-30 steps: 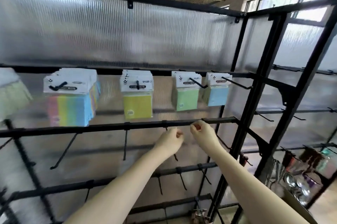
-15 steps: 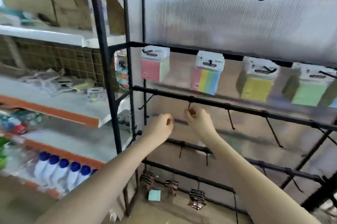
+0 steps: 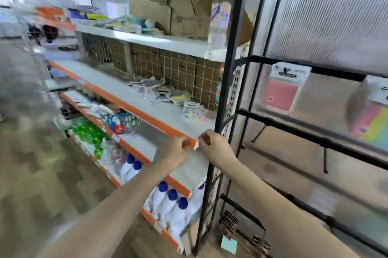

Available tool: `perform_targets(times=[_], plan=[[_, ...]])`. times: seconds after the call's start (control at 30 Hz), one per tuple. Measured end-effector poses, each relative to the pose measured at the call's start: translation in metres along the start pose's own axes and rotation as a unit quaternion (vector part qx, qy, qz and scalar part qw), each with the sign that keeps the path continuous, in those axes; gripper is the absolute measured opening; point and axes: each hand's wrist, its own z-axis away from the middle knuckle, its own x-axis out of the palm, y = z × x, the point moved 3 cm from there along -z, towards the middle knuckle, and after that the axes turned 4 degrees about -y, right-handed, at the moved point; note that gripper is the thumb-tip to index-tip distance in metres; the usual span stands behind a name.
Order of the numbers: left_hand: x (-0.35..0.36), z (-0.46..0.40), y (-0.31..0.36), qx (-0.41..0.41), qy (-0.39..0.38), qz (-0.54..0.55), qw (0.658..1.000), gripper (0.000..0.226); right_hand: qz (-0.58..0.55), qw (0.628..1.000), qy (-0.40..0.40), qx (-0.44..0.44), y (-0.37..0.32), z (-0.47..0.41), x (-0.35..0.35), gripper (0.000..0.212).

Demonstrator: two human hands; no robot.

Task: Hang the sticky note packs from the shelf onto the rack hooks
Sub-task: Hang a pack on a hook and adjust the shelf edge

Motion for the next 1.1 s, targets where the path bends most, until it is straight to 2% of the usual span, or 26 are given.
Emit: perform_targets(times=[0.13, 0.3, 0.4, 0.77, 0.97, 1.1], plan=[[-0.014, -0.039, -0.053, -0.029, 0.005, -0.028, 0.999, 0.021, 0.015, 0.998, -0.054, 0.007, 0.0, -0.063, 0.046, 0.022], [-0.028, -0.099, -0.11, -0.05, -0.026, -0.079, 0.995, 0.014, 0.021, 0.996, -0.072, 0.039, 0.004, -0.144, 0.091, 0.021], [-0.033, -0.134, -0.135, -0.047, -0.041, -0.101, 0.993, 0.018, 0.027, 0.995, -0.085, 0.052, 0.003, -0.187, 0.11, 0.025], [-0.019, -0.232, -0.188, -0.049, -0.073, -0.078, 0.993, 0.025, 0.088, 0.986, -0.066, 0.122, 0.024, -0.276, 0.148, 0.035], [0.0, -0.303, -0.194, 0.01, -0.093, -0.082, 0.992, 0.031, 0.156, 0.975, -0.025, 0.159, 0.051, -0.316, 0.153, 0.041], [0.007, -0.358, -0.2, 0.071, -0.098, -0.095, 0.988, 0.037, 0.249, 0.95, 0.008, 0.187, 0.063, -0.344, 0.162, 0.055]])
